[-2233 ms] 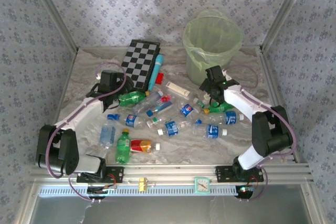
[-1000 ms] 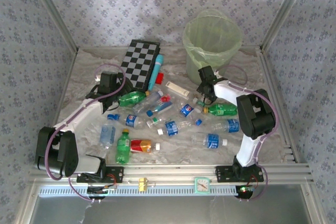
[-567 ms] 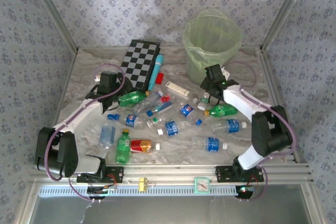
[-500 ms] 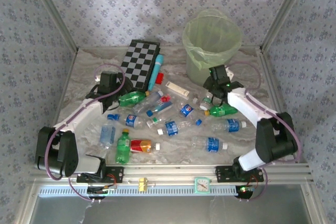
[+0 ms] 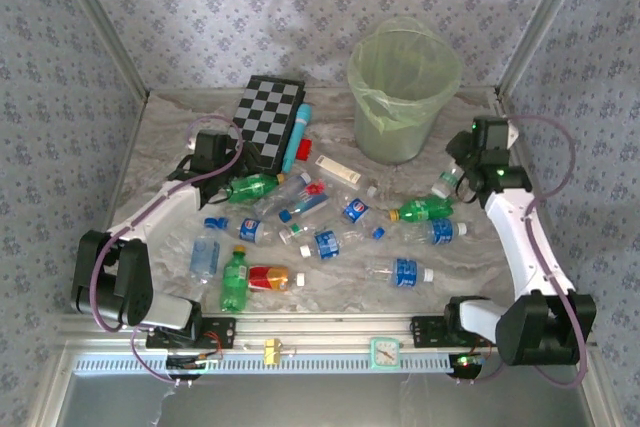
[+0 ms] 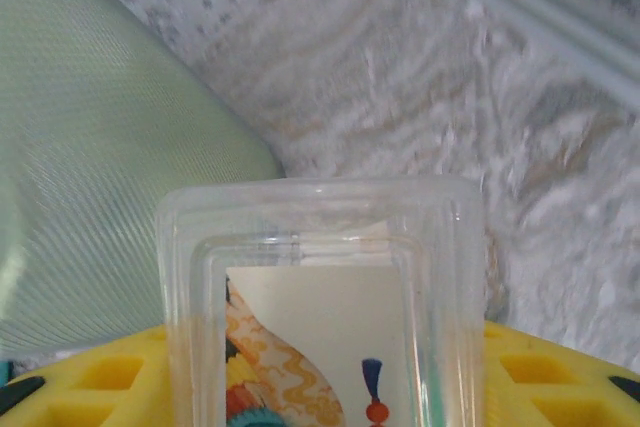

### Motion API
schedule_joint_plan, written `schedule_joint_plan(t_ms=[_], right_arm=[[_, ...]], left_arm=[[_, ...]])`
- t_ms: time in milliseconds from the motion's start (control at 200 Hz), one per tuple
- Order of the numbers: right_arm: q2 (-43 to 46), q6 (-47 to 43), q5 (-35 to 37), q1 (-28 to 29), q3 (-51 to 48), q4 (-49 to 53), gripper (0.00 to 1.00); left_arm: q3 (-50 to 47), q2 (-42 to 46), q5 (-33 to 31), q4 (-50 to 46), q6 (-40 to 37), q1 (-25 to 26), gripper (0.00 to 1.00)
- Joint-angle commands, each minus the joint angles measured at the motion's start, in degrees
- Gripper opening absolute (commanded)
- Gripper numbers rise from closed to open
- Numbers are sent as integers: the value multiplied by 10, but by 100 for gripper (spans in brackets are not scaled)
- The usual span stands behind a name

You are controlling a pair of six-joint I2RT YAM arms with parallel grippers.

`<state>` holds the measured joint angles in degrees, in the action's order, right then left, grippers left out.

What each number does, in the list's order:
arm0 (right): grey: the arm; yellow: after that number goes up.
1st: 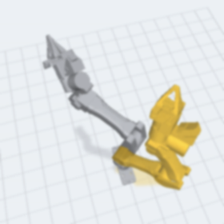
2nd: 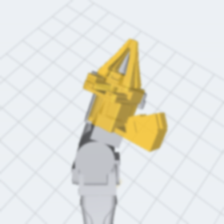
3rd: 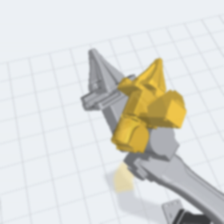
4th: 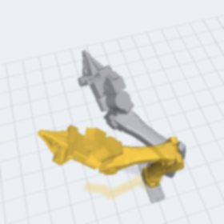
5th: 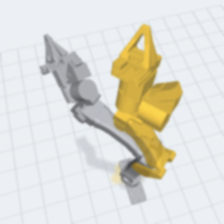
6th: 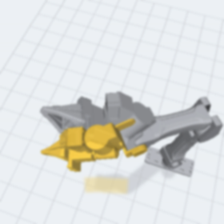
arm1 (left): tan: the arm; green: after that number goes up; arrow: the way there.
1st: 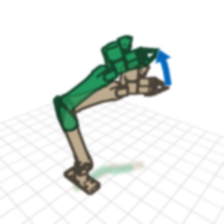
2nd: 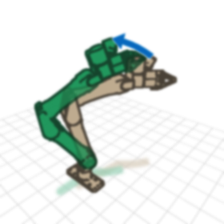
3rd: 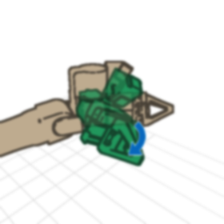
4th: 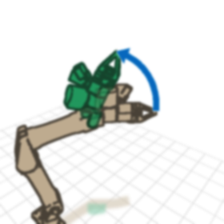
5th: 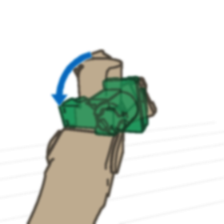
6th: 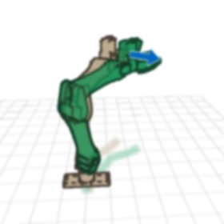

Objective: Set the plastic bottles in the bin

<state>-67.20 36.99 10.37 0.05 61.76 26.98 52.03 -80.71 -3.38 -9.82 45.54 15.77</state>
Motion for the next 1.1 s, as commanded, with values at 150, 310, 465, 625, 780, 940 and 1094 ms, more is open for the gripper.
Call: schedule_joint_plan(t_ms=[150, 310, 465, 625, 780, 940, 1094], right_arm=[[-75, -120, -64, -15, 263, 1, 43], [-167, -125, -102, -4, 385, -39, 43], [-275, -121, -154, 17, 496, -36, 43], [-403, -146, -182, 50, 641, 38, 43], [-521, -184, -176, 80, 783, 156, 43], [-575, -197, -164, 92, 814, 205, 43], [-594, -211, -149, 99, 807, 237, 44]], left_arm=[[14, 18, 7, 3, -11, 3, 100], [7, 40, -9, -13, -21, 2, 100], [-7, 71, -44, -44, -25, 1, 100], [-35, 107, -58, -57, -23, -6, 100], [-48, 129, -63, -70, -23, -19, 100], [-52, 138, -62, -71, -26, -29, 100], [-49, 132, -60, -65, -25, -32, 100]])
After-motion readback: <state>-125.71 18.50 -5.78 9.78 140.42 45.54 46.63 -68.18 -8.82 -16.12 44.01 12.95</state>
